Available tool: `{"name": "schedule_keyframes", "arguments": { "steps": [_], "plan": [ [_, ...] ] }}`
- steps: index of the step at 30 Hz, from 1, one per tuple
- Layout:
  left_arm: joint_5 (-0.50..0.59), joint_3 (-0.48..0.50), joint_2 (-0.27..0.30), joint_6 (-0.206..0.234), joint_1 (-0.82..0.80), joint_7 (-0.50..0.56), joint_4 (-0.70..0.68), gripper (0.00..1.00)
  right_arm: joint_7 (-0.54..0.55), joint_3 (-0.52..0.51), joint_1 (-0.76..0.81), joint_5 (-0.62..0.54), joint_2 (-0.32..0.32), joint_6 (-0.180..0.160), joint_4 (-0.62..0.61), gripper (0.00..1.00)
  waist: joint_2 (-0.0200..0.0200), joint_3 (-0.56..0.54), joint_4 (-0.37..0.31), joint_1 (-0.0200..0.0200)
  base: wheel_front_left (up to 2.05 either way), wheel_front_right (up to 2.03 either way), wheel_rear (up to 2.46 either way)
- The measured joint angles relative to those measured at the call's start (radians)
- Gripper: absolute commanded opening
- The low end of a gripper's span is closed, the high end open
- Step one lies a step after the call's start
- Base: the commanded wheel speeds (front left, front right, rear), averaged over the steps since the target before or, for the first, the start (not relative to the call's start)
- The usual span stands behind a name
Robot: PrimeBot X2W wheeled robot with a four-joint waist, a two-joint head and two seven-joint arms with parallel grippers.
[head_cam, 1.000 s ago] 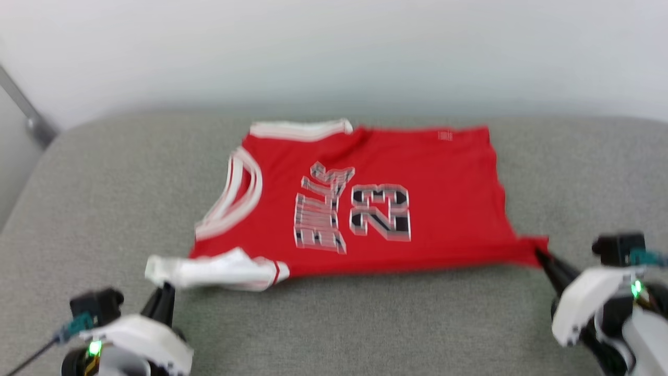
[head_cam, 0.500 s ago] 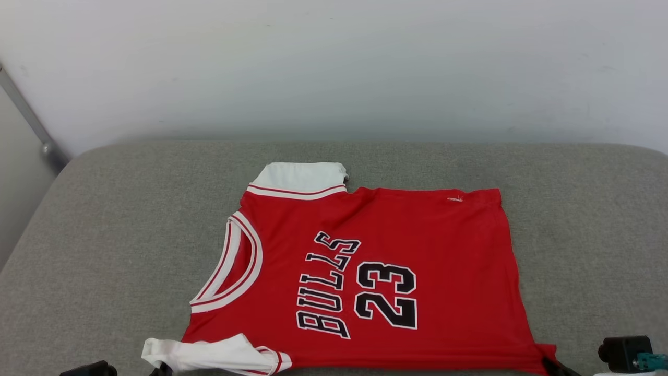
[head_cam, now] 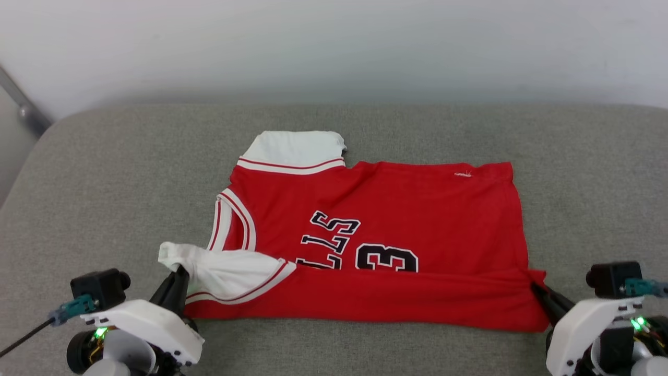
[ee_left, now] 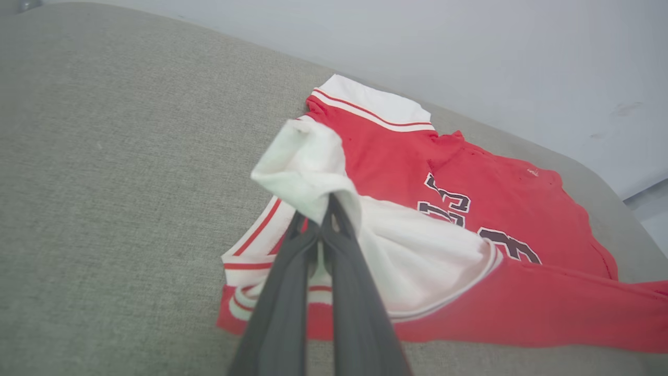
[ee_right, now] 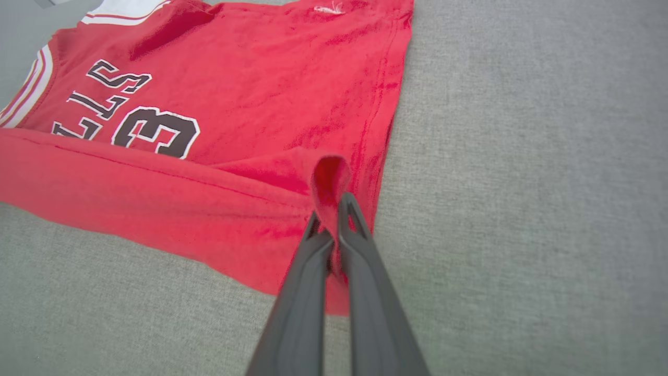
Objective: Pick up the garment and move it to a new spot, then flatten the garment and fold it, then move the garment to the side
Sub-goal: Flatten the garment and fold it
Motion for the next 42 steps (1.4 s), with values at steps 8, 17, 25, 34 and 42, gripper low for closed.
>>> {"name": "schedule_keyframes", "arguments": {
  "steps": [8,17,25,34,42],
  "plan": [
    [0.001,-0.02,-0.041,-0.078,-0.16,0.007,0.167,0.0,-0.014,0.051,-0.182,-0.02,-0.01,0.0,0.119,0.0,0.0,0.118,-0.006,0.0001,0.0,0.0,0.0],
    [-0.031,-0.06,-0.098,-0.18,-0.246,0.043,0.377,0.9,-0.051,0.11,-0.262,-0.02,-0.015,0.0,0.282,0.53,0.0,0.158,-0.005,0.0,0.0,0.0,0.0],
    [-0.063,-0.037,-0.101,-0.208,-0.249,0.019,0.479,1.0,-0.192,0.128,-0.222,0.004,-0.021,0.0,0.301,1.0,0.0,0.088,-0.006,0.0,0.0,0.0,0.0],
    [-0.099,-0.013,0.005,-0.195,-0.244,0.131,0.426,1.0,-0.394,0.045,-0.119,-0.078,0.004,0.0,0.161,1.0,0.0,-0.016,-0.022,-0.0002,0.0,0.0,0.0],
    [-0.12,-0.072,0.162,-0.186,-0.231,0.434,0.275,1.0,-0.397,0.0,-0.021,-0.135,0.057,0.0,0.0,1.0,0.0,-0.032,-0.054,-0.0003,0.0,0.0,0.0]
  ]
}}
